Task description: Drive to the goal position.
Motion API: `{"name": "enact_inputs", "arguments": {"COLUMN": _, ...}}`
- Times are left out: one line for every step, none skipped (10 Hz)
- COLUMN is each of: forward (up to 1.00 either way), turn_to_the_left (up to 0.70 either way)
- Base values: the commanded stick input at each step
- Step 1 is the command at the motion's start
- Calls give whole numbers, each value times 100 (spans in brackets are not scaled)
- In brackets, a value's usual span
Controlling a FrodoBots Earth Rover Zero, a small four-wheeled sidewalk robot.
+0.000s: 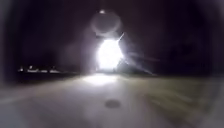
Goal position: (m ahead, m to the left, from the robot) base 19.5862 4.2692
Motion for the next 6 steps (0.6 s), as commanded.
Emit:
{"name": "enact_inputs", "arguments": {"forward": 100, "turn_to_the_left": 0}}
{"name": "enact_inputs", "arguments": {"forward": 100, "turn_to_the_left": 0}}
{"name": "enact_inputs", "arguments": {"forward": 100, "turn_to_the_left": 0}}
{"name": "enact_inputs", "arguments": {"forward": 100, "turn_to_the_left": 0}}
{"name": "enact_inputs", "arguments": {"forward": 100, "turn_to_the_left": 0}}
{"name": "enact_inputs", "arguments": {"forward": 100, "turn_to_the_left": 0}}
